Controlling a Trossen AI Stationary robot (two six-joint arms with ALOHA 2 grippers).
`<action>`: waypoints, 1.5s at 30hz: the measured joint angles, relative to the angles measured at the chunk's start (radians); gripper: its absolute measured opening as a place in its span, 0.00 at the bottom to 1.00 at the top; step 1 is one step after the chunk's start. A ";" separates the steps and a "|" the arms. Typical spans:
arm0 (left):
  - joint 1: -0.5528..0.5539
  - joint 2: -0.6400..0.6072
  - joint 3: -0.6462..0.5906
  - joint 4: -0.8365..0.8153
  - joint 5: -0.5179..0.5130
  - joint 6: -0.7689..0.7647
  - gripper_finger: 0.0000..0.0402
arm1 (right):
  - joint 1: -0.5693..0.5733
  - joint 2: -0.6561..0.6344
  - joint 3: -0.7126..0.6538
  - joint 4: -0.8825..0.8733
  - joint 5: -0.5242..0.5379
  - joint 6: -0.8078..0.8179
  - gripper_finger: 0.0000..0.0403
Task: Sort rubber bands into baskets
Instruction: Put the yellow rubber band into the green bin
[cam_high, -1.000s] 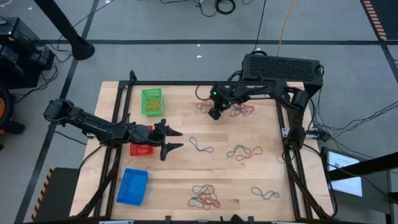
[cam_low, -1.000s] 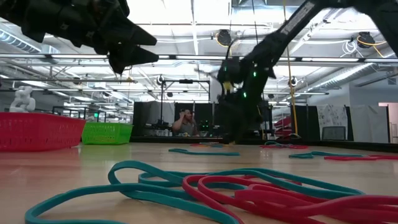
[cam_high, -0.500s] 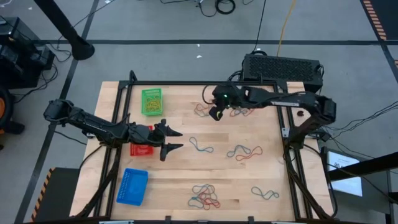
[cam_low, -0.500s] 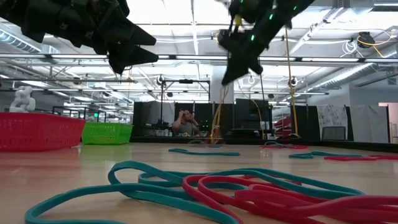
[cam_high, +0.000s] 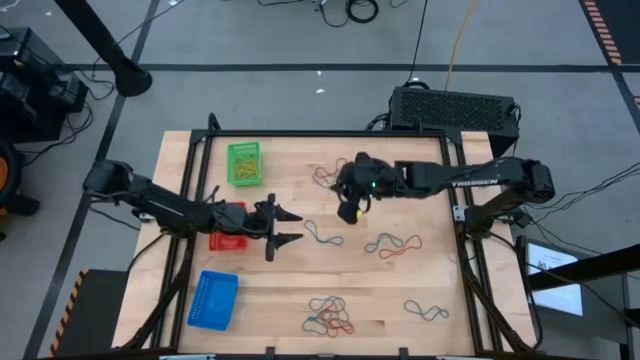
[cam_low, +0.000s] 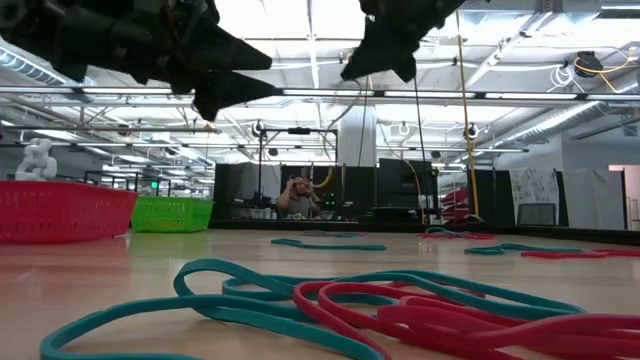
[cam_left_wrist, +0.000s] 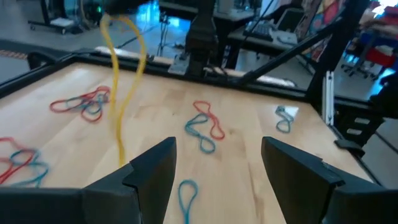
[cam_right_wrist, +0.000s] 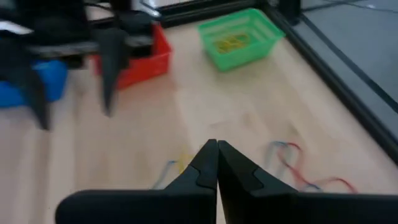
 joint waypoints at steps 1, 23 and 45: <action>0.000 0.029 0.000 0.042 0.002 0.004 0.60 | 0.021 0.001 0.000 -0.002 0.000 0.001 0.00; 0.000 0.349 0.164 0.398 0.235 0.020 0.60 | 0.280 0.033 0.000 0.130 0.007 0.025 0.00; 0.013 0.375 0.193 0.311 0.193 -0.031 0.01 | 0.280 0.072 0.000 0.119 0.000 0.016 0.02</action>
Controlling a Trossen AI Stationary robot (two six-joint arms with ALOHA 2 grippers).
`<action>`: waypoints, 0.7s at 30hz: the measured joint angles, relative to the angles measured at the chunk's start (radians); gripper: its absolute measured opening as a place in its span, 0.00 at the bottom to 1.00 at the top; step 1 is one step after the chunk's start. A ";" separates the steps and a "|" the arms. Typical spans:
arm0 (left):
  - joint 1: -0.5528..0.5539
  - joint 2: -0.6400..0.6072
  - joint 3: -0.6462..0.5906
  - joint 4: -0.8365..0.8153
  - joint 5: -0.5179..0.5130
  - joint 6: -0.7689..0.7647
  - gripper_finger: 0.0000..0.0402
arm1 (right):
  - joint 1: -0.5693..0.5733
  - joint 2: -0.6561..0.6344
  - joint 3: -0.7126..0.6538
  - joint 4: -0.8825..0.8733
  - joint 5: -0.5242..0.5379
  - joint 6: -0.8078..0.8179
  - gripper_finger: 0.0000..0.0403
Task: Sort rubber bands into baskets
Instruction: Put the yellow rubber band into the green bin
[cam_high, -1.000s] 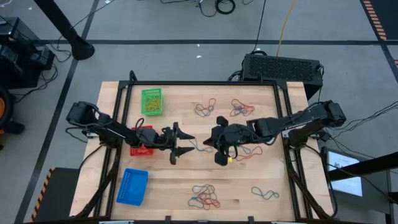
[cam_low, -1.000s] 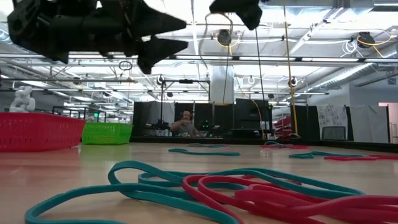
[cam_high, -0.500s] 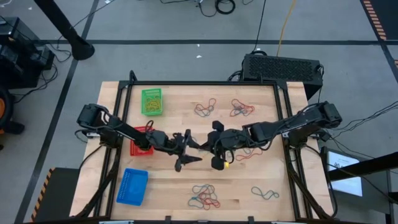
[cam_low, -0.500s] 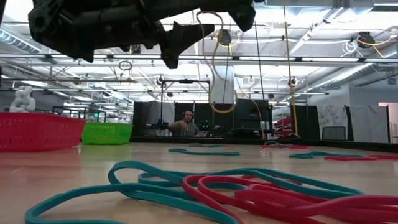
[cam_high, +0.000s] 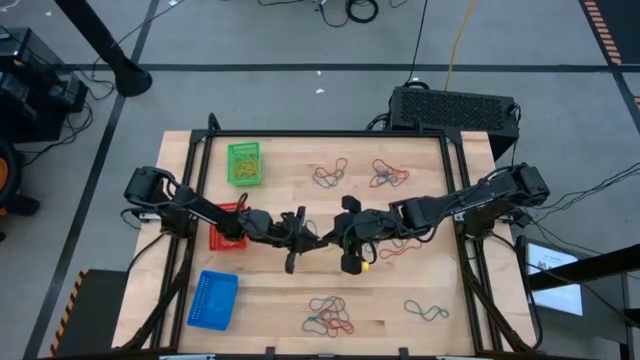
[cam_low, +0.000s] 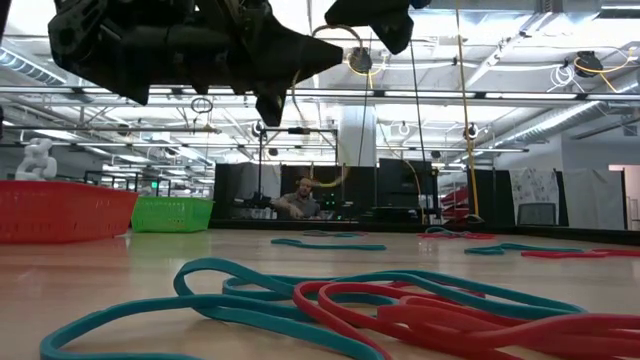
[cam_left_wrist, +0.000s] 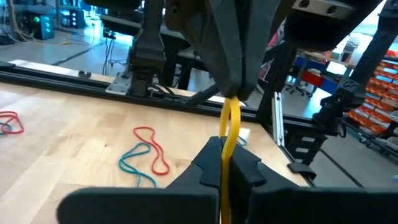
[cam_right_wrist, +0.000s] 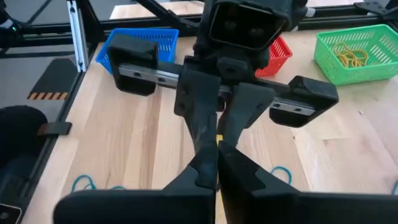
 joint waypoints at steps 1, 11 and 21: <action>0.000 0.000 0.000 0.000 0.000 0.000 0.01 | 0.000 0.000 0.000 -0.004 0.000 -0.001 0.03; 0.074 -0.148 -0.001 -0.231 0.000 0.004 0.00 | 0.000 0.000 0.000 -0.178 0.002 -0.034 0.21; 0.296 -0.553 -0.001 -0.937 -0.207 0.053 0.00 | 0.005 -0.001 0.000 -0.265 0.007 0.000 0.23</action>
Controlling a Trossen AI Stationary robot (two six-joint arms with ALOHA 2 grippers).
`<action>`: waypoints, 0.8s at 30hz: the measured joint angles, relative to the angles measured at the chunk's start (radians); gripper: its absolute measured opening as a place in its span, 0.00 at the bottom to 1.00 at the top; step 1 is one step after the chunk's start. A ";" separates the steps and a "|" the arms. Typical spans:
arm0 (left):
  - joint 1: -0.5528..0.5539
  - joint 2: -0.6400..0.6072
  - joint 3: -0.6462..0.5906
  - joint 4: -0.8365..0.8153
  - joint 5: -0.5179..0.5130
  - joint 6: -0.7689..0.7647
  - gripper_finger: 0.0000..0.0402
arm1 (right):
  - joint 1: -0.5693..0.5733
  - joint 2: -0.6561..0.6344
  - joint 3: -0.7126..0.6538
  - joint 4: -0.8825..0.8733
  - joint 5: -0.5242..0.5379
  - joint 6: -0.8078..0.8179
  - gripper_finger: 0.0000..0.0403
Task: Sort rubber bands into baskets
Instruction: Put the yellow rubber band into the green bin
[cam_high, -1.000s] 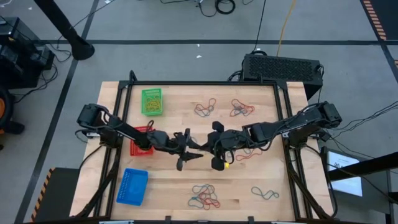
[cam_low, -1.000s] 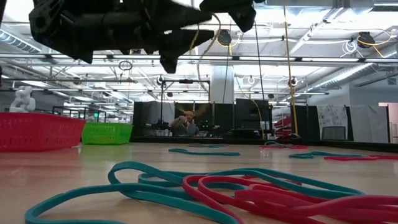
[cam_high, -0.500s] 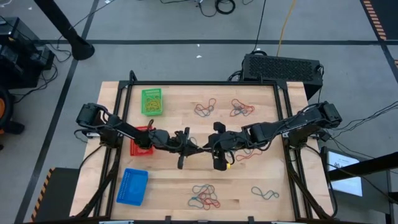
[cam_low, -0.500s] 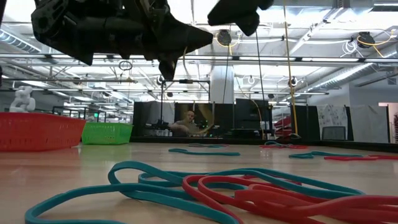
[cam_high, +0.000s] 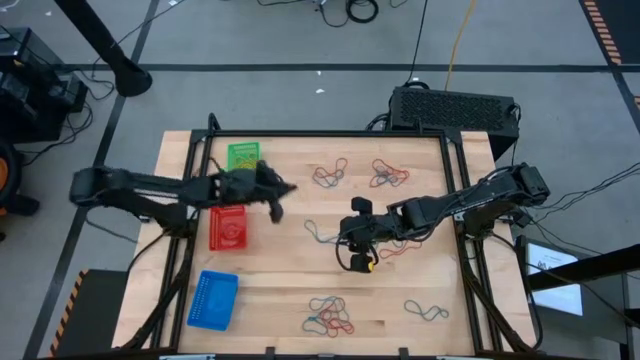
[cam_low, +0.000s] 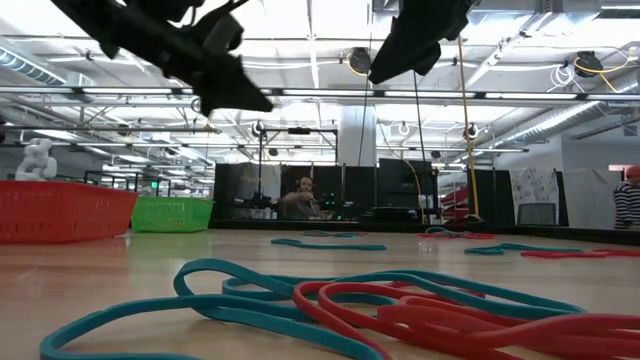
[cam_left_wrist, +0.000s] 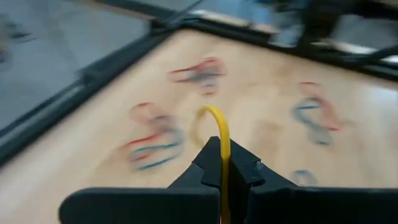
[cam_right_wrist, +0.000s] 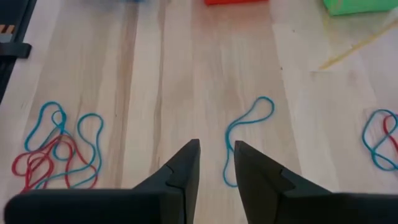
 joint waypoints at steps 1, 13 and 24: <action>0.023 -0.037 0.000 -0.052 -0.018 0.000 0.00 | 0.002 0.000 0.000 0.000 0.000 -0.007 0.23; 0.240 -0.267 0.000 -0.407 -0.298 -0.077 0.00 | 0.032 0.000 0.000 -0.002 -0.001 -0.043 0.23; 0.416 -0.159 0.000 -0.437 -0.305 -0.086 0.00 | 0.053 -0.001 0.000 -0.001 -0.002 -0.076 0.23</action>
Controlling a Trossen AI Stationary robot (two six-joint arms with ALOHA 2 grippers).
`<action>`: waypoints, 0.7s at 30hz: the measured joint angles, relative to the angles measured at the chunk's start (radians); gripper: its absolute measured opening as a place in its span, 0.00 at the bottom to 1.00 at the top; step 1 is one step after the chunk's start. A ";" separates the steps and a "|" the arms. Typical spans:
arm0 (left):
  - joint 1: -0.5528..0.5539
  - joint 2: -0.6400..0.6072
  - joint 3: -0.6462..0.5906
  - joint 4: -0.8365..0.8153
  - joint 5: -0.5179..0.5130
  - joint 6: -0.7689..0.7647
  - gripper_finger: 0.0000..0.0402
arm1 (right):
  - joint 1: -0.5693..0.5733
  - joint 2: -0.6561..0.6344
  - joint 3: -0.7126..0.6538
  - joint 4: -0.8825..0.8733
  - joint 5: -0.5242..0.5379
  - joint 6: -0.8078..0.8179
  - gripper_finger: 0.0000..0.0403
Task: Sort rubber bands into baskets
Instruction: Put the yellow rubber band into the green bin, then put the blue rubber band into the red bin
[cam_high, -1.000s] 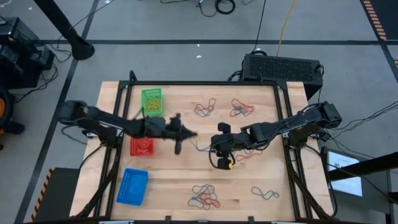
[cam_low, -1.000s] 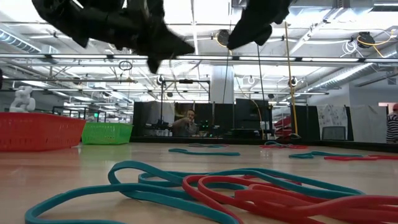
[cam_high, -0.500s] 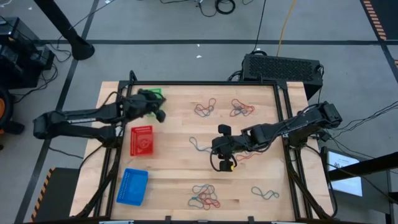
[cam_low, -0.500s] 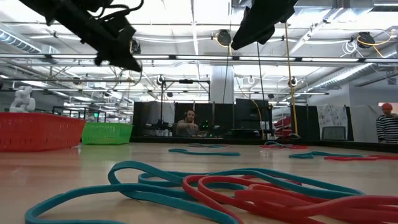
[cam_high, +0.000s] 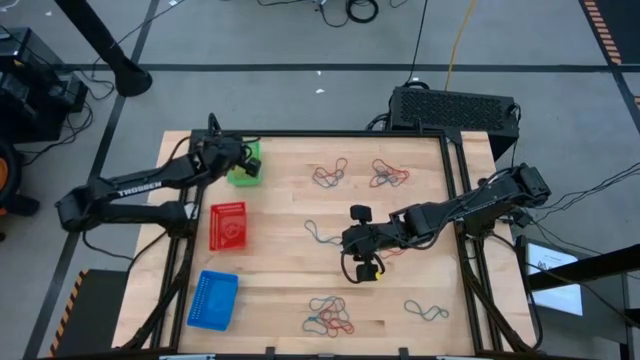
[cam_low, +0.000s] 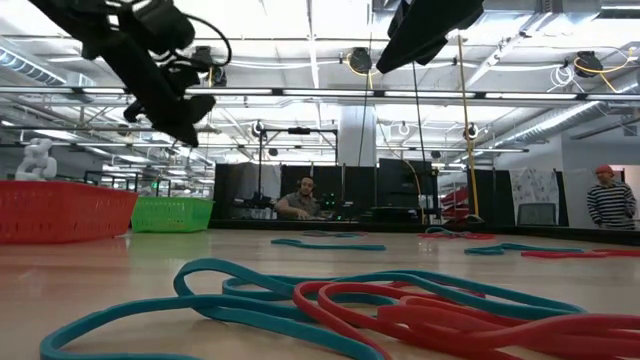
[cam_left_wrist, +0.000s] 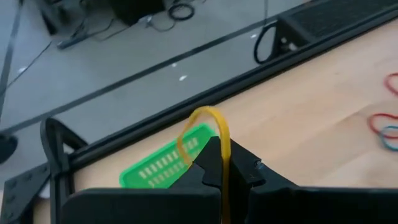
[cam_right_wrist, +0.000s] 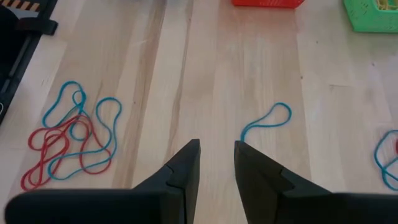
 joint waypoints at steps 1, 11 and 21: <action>0.008 0.009 0.000 0.000 0.000 -0.012 0.00 | 0.000 0.000 0.000 0.000 0.000 0.000 0.23; 0.043 0.077 0.000 -0.009 0.005 -0.024 0.10 | 0.000 0.000 0.000 0.000 0.000 -0.018 0.23; 0.043 0.072 0.000 -0.128 0.016 -0.046 0.33 | 0.001 0.000 0.000 -0.033 0.000 0.007 0.23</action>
